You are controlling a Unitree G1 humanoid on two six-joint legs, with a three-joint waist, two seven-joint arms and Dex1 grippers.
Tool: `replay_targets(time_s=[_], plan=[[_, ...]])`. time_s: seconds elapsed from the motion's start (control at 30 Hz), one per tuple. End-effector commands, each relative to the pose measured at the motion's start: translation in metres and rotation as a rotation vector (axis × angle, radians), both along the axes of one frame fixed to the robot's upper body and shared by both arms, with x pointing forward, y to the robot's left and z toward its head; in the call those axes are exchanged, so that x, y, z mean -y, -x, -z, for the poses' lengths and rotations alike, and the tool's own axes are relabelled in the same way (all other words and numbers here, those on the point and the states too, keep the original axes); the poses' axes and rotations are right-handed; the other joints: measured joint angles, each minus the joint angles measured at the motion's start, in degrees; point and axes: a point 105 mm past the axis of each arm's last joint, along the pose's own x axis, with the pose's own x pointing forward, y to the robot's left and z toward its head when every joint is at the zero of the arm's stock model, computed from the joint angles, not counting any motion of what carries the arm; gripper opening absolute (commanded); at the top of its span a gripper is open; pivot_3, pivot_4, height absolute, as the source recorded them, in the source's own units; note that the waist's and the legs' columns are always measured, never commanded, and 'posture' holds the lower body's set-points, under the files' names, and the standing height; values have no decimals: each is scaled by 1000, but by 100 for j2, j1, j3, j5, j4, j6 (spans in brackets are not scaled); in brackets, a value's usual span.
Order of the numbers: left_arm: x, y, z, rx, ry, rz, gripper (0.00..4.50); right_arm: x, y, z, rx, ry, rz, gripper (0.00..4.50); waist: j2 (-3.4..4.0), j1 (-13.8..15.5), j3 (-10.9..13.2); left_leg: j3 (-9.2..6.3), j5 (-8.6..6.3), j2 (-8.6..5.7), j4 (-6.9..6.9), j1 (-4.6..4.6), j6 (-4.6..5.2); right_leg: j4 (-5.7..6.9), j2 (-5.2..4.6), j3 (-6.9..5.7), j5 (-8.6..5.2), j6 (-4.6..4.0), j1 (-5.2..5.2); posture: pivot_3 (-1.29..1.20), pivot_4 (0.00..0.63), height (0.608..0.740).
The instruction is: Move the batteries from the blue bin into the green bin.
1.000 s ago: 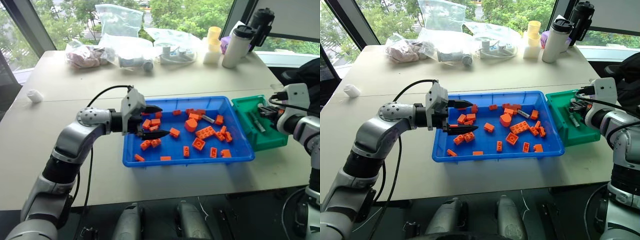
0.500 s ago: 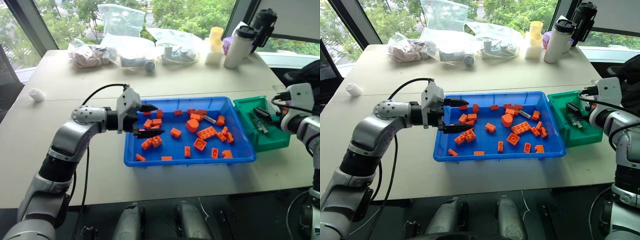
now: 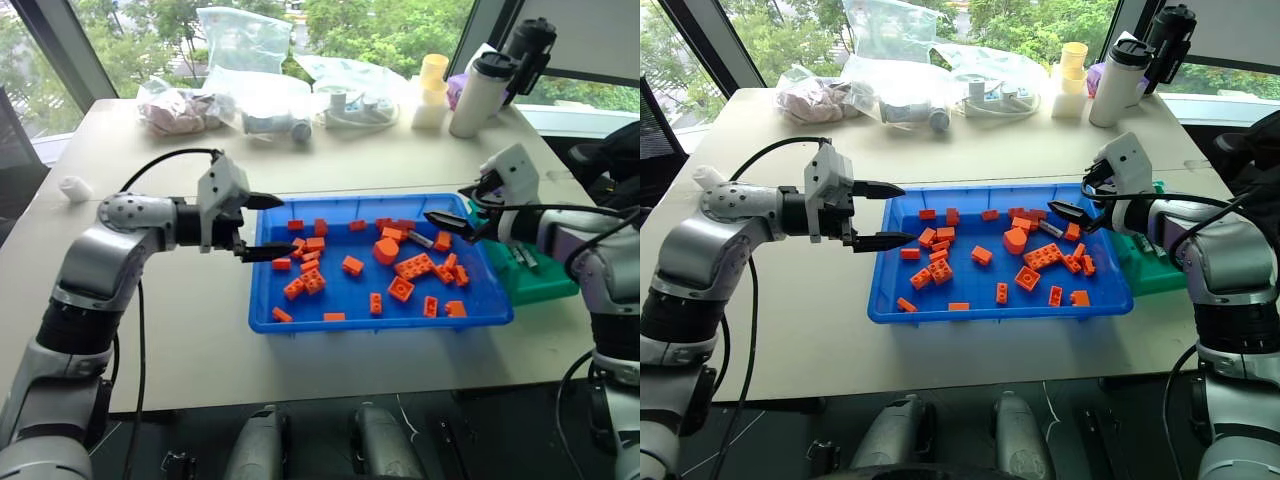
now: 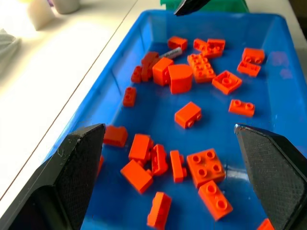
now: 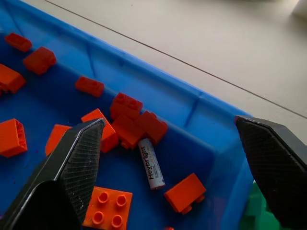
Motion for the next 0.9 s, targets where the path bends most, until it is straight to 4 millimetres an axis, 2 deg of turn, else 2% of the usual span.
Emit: replay_targets(time_s=[0.03,0.17,0.43,0.47,0.53,0.73,0.77,0.9], plan=[[-1,6,-3,44,-49,15,4500,-4,-5,-3,-5,7,-47,4470,1,3,1,0,0,0,-1,0,0,0,1,0,0,0,0,0,150,740],[-3,8,1,41,-67,1,4500,-13,-5,14,-90,18,-139,4470,1,1,1,0,0,0,-1,-1,0,-1,0,0,0,0,-1,0,150,740],[2,6,-1,53,-37,-25,4500,-6,-25,40,-145,81,-132,4470,1,15,1,1,0,0,2,0,0,2,0,0,0,0,0,0,150,740],[2,6,0,51,-35,-24,4500,-6,-26,44,-153,90,-133,3969,1,18,1,0,0,0,2,-1,0,1,0,0,0,0,0,0,150,740],[3,7,1,47,-33,-24,4500,-6,-27,51,-172,124,-150,3236,0,16,1,0,0,-2,3,-1,0,1,-2,-1,0,0,0,0,150,740],[4,9,0,48,-34,-23,4500,-6,-28,56,-192,163,-163,166,0,33,1,-1,0,-5,5,-1,0,2,-7,-1,0,0,2,0,150,740],[4,9,0,48,-35,-23,4500,-7,-28,55,-191,163,-164,9,1,33,1,-2,0,-5,6,-1,0,2,-7,-2,0,0,3,0,150,740],[6,9,0,51,-32,-19,4500,-9,-33,44,-148,158,-152,25,1,26,1,-2,0,-5,6,-1,0,2,-7,-2,0,0,3,0,150,740]])
